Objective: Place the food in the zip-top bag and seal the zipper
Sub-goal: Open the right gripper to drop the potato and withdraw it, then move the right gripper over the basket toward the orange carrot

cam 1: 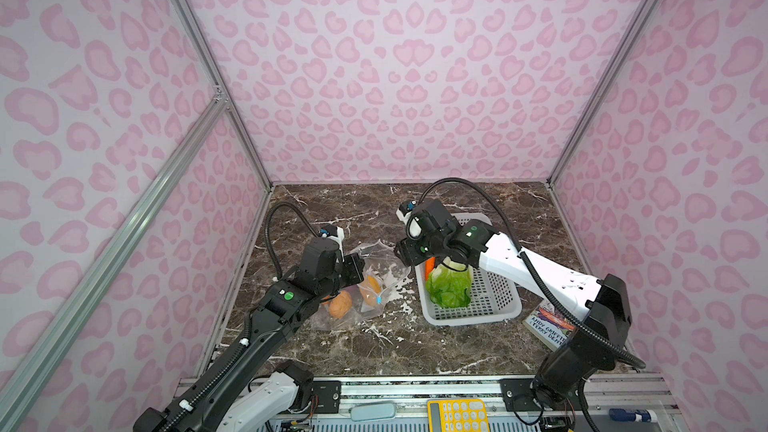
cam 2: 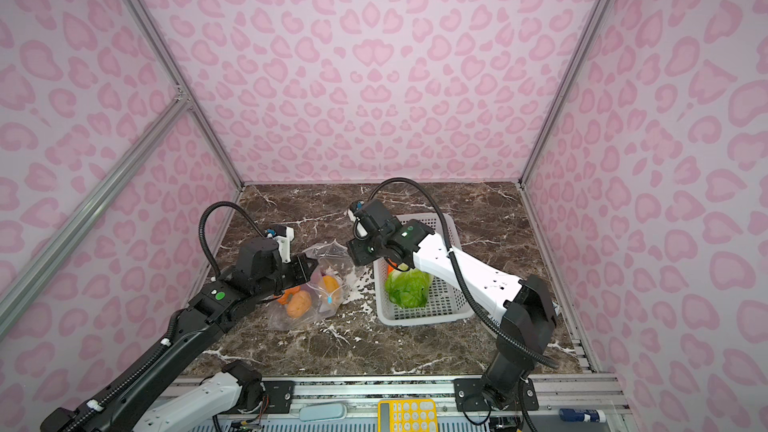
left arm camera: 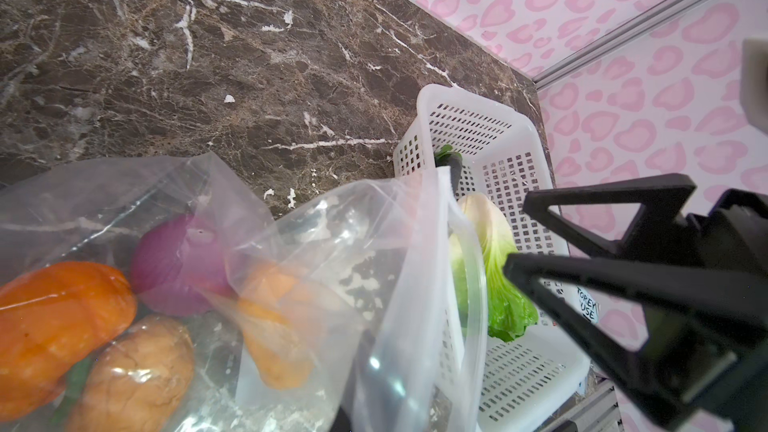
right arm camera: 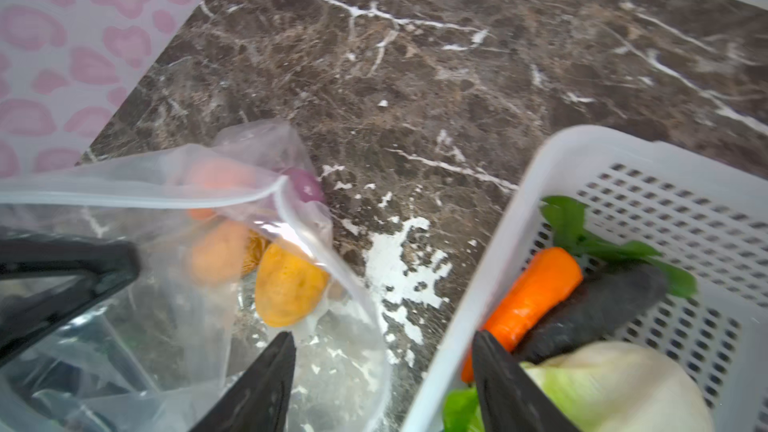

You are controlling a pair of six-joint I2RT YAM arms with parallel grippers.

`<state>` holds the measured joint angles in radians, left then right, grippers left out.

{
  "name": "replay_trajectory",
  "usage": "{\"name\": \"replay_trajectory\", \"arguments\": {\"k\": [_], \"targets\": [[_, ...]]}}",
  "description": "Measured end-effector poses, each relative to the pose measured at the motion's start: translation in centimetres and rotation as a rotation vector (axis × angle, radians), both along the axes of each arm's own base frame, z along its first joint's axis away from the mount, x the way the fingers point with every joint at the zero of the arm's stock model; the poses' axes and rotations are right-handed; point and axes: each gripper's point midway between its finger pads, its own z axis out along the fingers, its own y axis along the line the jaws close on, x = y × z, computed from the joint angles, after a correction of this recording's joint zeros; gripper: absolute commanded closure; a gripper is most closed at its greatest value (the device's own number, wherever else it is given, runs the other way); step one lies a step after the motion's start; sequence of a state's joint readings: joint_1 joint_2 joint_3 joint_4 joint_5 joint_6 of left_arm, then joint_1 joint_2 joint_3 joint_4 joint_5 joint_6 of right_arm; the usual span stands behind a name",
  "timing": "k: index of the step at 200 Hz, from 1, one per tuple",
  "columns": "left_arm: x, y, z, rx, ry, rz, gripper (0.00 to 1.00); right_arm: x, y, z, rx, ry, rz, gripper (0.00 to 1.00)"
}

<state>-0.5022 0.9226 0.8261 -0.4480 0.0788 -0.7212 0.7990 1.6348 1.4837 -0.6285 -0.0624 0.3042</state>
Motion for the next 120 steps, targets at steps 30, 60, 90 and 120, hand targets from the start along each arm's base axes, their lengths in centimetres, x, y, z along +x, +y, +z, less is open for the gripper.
{"name": "replay_trajectory", "arguments": {"k": [30,60,90,120], "targets": [[0.0,0.0,0.0,0.0,0.0,0.0,0.97,2.2,-6.0,-2.2,-0.042,0.049,-0.188,0.39],[0.0,0.0,0.0,0.0,0.0,0.0,0.97,2.8,-9.2,-4.8,-0.073,0.112,-0.305,0.4],[0.0,0.0,-0.1,0.0,0.002,0.0,0.97,3.1,-9.1,-7.5,-0.081,0.177,-0.344,0.42],[0.0,0.0,-0.1,0.0,0.002,0.0,0.97,4.3,-8.1,-9.7,-0.077,0.225,-0.378,0.46]]}}
